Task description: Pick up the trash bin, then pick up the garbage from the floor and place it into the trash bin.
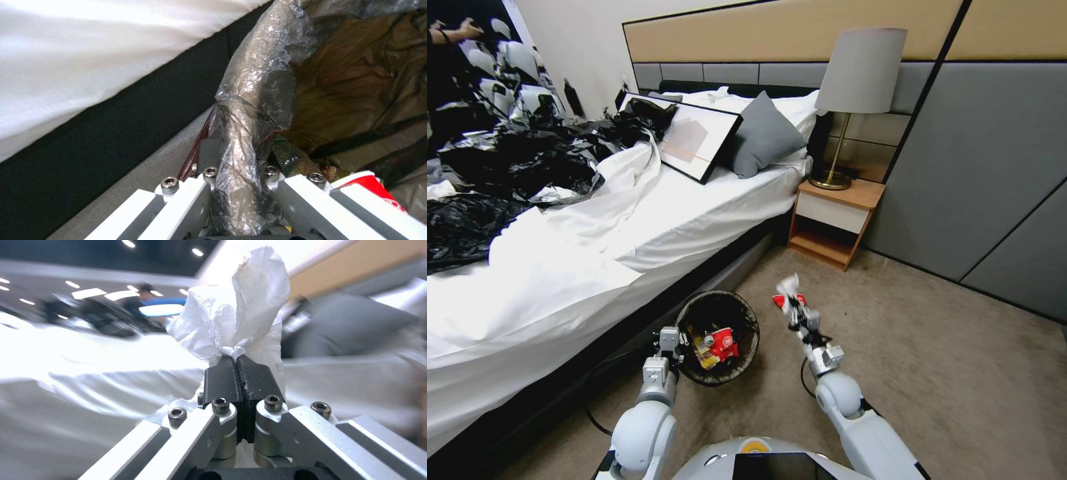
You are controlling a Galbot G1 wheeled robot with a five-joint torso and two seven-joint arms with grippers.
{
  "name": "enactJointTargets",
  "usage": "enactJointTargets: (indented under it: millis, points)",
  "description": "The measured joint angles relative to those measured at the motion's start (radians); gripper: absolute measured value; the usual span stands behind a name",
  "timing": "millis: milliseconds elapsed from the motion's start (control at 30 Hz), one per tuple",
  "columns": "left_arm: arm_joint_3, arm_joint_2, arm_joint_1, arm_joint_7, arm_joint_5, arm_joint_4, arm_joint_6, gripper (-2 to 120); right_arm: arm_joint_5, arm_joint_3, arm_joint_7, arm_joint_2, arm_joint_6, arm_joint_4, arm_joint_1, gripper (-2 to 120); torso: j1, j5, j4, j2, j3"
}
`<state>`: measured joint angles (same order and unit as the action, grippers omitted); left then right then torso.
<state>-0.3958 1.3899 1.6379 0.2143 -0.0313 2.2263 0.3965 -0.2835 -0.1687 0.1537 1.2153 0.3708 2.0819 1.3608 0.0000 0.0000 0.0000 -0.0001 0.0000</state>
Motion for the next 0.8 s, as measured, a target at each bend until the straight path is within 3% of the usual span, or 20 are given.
enactJointTargets:
  millis: [300,500,800]
  points:
    - [0.007,-0.003,0.005,-0.004,0.004,-0.005,0.000,0,0.029,0.146,0.029,-0.066,-0.011,0.037,0.018,0,0.000,-0.0001,0.0000,0.000,0.000]
    - [0.014,0.004,0.008,-0.008,0.013,-0.010,-0.001,0,0.061,0.245,0.025,-0.057,-0.010,-0.073,-0.015,0,0.000,0.0002,0.0001,0.000,0.000]
    - [0.021,0.021,0.001,-0.019,0.020,-0.020,-0.005,0,0.069,0.281,0.012,0.007,0.018,-0.230,-0.054,0,0.000,0.0001,0.0001,0.000,0.000]
